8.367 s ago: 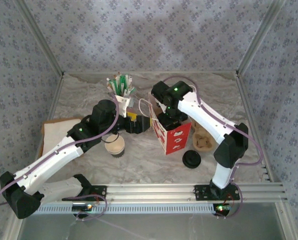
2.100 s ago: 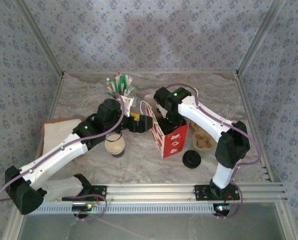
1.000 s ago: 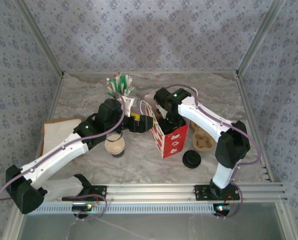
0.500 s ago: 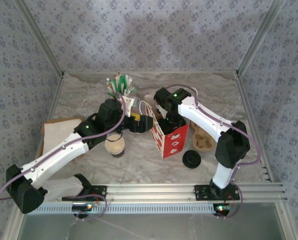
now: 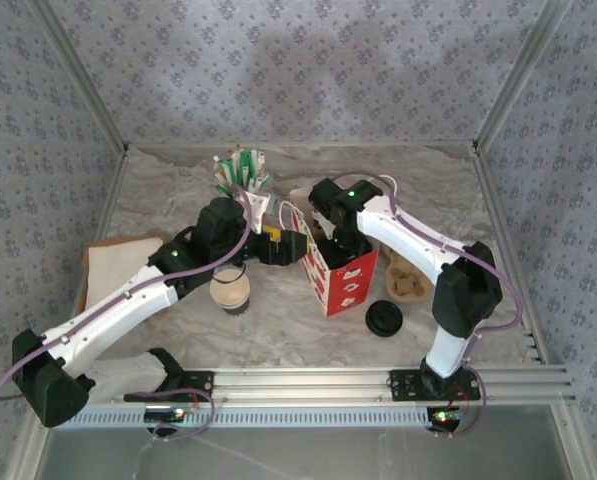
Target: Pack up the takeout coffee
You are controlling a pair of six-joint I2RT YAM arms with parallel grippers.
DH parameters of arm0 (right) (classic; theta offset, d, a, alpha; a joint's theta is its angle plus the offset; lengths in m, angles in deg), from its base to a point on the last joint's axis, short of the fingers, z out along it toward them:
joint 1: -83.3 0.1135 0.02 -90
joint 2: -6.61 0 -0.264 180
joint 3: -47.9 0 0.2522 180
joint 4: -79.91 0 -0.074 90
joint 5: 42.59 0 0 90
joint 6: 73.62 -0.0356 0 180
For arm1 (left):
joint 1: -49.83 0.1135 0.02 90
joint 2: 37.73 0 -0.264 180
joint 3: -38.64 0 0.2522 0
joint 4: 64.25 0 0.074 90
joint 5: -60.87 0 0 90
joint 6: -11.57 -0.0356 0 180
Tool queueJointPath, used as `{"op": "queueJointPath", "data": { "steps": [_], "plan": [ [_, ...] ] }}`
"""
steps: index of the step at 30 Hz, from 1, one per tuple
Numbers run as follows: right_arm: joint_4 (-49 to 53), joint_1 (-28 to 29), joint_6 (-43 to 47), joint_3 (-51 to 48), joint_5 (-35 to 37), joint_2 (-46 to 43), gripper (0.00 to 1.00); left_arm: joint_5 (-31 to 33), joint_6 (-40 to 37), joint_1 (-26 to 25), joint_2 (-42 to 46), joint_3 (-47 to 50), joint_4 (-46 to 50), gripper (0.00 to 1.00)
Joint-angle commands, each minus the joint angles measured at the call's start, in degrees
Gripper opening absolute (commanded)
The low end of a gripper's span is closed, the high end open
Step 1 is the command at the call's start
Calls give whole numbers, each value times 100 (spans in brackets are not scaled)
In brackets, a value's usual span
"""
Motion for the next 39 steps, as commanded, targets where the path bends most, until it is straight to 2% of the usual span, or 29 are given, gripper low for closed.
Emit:
{"op": "queueJointPath", "data": {
  "steps": [1,39],
  "plan": [
    [-122,8,59,-441,-64,304,68,-22,-52,-47,17,-128,-178,100],
    [-87,97,33,-368,-66,346,69,-39,-43,-60,-18,-139,-209,100]
  ]
}}
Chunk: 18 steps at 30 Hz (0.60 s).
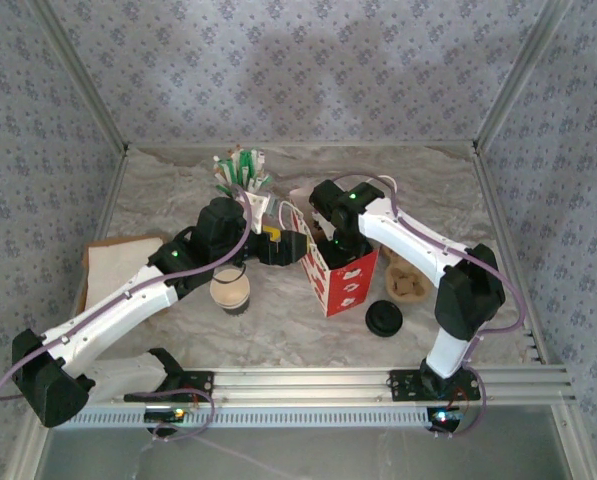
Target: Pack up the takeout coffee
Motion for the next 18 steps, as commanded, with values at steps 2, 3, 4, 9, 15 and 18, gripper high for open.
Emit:
{"op": "queueJointPath", "data": {
  "steps": [2,3,4,9,15,18],
  "plan": [
    [37,75,35,-258,-80,417,68,-39,-45,-56,-9,-137,-205,99],
    [41,74,35,-259,-84,414,68,-31,-50,-61,-9,-133,-204,99],
    [55,82,35,-249,-73,406,68,-30,-46,-57,-9,-141,-204,99],
    [74,92,9,-206,-10,333,69,-45,-1,-67,-10,-137,-191,100],
    [100,158,-18,-140,37,257,70,-6,-15,-68,39,-207,-38,100],
    [112,193,-27,-127,65,256,70,5,-14,-66,53,-218,13,100]
  ]
}}
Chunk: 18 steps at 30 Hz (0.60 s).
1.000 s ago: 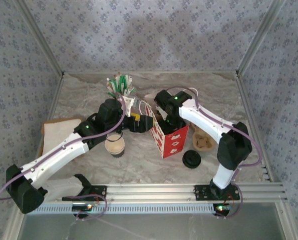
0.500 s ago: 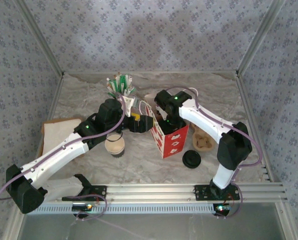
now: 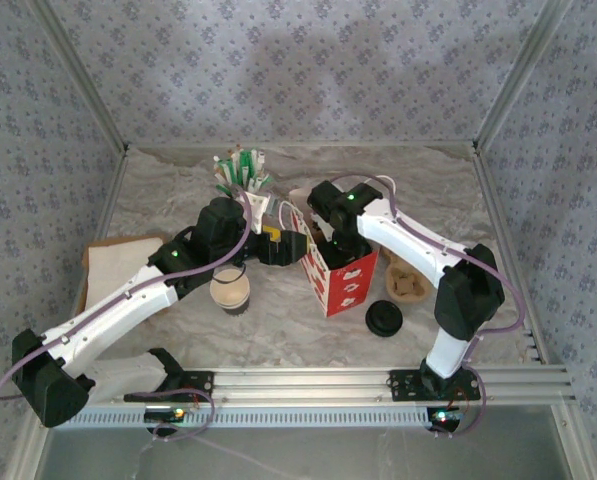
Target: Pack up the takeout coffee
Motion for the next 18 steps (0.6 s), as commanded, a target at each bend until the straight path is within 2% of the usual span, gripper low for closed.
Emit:
{"op": "queueJointPath", "data": {
  "steps": [1,18],
  "plan": [
    [108,115,-11,-156,-7,255,70,3,-13,-67,53,-215,8,99],
    [210,150,-41,-78,114,213,75,138,5,-65,377,-11,66,100]
  ]
}}
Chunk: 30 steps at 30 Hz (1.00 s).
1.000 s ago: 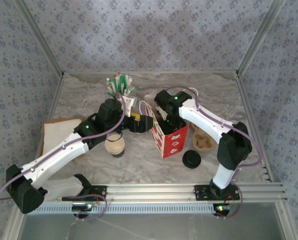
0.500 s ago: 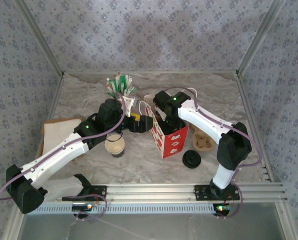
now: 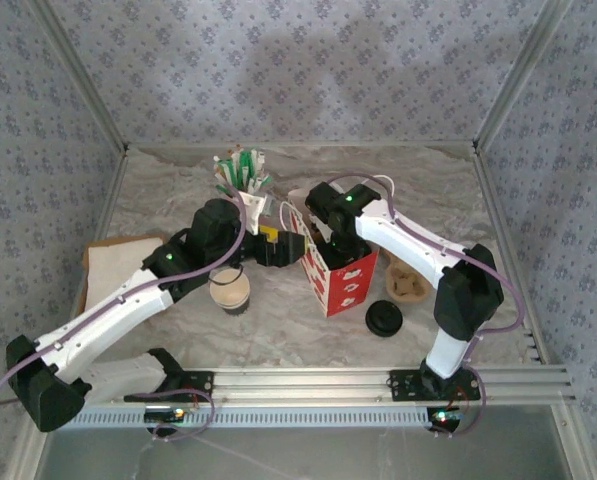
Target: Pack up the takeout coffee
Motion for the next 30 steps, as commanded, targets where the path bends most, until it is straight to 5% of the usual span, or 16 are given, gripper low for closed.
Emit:
{"op": "queueJointPath", "data": {
  "steps": [1,30],
  "plan": [
    [204,86,-44,-96,43,184,76,88,2,-38,151,-1,-1,100],
    [384,87,-117,33,50,-52,85,21,20,-39,-85,-111,-103,100]
  ]
}}
